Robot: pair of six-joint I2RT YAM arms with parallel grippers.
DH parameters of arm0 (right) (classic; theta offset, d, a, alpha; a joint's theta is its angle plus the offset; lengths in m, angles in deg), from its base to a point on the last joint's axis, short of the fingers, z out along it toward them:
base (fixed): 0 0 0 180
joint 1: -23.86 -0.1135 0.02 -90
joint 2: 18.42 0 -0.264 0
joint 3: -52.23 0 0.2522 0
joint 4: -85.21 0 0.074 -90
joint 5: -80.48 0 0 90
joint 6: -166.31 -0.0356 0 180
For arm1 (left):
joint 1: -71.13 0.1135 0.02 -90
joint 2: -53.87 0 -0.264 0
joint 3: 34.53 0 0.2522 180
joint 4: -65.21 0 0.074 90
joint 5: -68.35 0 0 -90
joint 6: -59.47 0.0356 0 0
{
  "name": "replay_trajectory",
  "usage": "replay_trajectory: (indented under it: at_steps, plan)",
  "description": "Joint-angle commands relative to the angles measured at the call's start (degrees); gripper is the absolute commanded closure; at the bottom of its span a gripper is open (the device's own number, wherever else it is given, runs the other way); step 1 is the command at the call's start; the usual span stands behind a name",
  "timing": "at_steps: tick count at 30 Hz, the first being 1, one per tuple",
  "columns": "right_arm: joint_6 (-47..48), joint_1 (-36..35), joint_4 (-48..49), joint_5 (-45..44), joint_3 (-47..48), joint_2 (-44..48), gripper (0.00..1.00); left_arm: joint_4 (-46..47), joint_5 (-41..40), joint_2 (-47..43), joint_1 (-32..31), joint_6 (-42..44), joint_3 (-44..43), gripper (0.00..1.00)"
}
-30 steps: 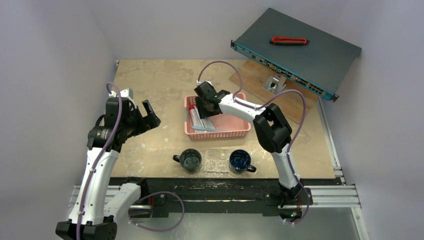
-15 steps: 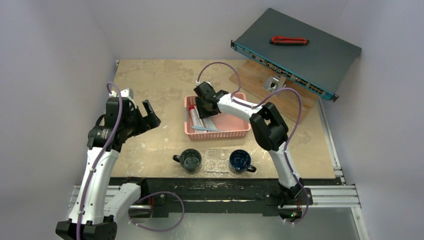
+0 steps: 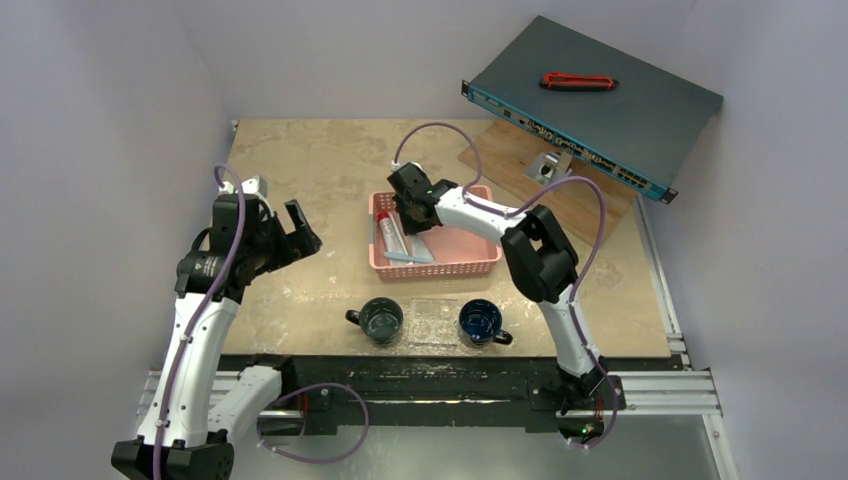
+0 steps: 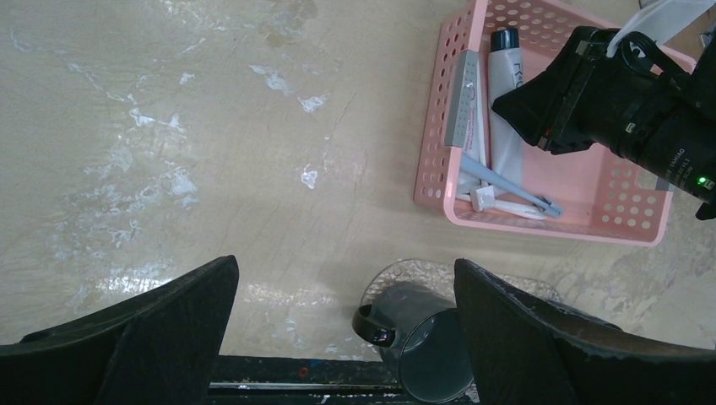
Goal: Prepare toiletry sets of a toothbrush and toothpaste on the tray
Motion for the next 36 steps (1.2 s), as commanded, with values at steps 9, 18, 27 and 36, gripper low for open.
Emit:
replay_trajectory:
  at_steps: [9,18,27,36]
  plan:
    - [2.93,0.16,-3.56,-5.95,-0.85,15.00,0.95,1.96,1.52,-0.16,-0.23,1.61,-0.15,0.01]
    - [5.50,-0.76,-5.11,-4.67,-4.36,25.50,0.99,5.31,10.77,-0.58,-0.26,3.43,1.13,0.01]
    - [10.27,-6.98,-3.95,-4.33,-11.56,36.93,0.98,11.77,26.74,-0.90,-3.30,4.06,3.23,0.01]
    - [15.55,-16.05,-3.91,-4.68,-18.96,47.23,0.97,16.01,40.10,-2.69,-5.24,0.73,5.23,0.01]
